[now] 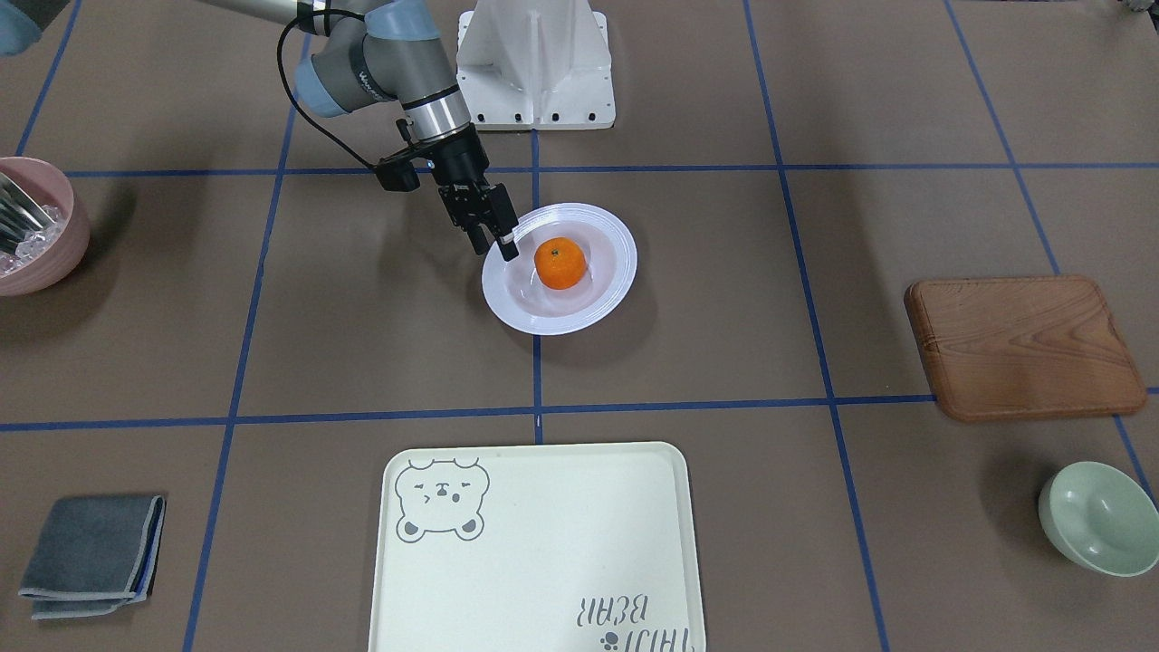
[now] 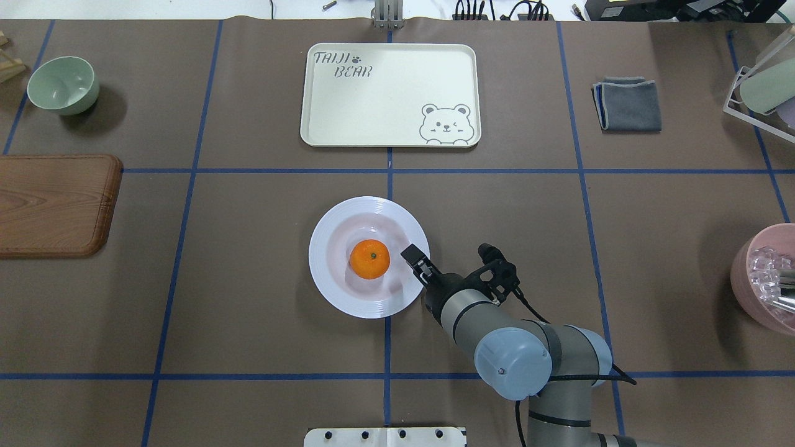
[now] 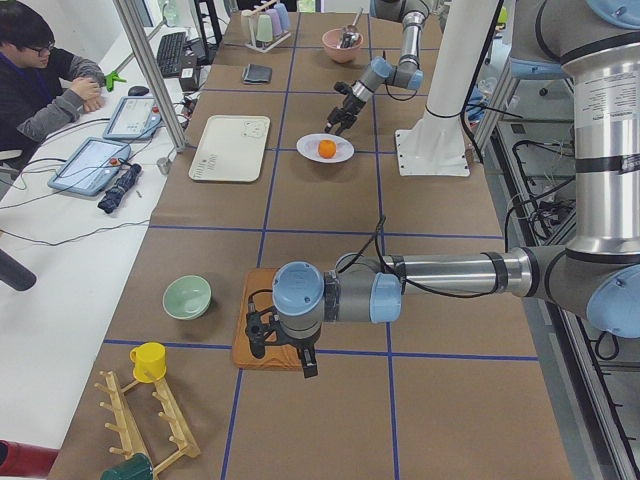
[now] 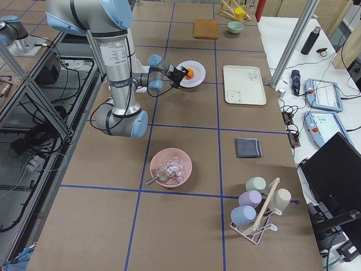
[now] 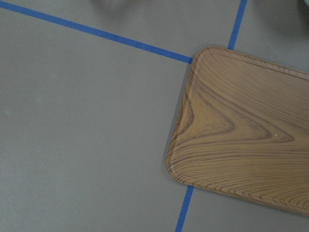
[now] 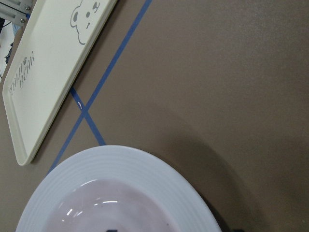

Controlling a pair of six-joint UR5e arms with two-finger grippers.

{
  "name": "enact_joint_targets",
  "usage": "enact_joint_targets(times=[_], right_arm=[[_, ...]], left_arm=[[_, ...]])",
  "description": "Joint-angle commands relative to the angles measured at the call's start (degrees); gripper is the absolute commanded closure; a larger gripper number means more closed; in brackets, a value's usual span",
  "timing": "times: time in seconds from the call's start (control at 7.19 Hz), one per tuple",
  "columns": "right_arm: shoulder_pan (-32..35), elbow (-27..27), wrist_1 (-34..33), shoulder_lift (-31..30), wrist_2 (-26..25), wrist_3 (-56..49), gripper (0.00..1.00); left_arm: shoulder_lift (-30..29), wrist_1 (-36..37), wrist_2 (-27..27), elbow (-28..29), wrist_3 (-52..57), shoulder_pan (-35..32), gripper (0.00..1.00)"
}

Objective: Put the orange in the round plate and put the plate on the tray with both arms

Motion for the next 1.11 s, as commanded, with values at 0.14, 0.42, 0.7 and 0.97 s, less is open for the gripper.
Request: enact_joint_targets(times=[0.14,0.42,0.7,0.97], right_arm=[[0.8,4.3,-0.2,-0.2,1.1,-1.2,0.18],[0.9,4.1,-0.5,-0.9,1.6,-1.5,0.16],[0.6,3.7,-0.8,-3.3,2.4,-2.4,0.14],[0.2,1.8,-2.1,-1.0,2.2,-2.1,0.14]], left_arm=[[0.0,-0.2,-0.1,0.1,-0.1,0.1,0.02],[0.1,-0.3,-0.1,0.1,-0.2,0.1,0.02],[0.1,-0.3,-0.1,0.3,-0.2,0.1,0.02],[0.1,-0.3,-0.1,0.4,-0.1,0.1,0.02]])
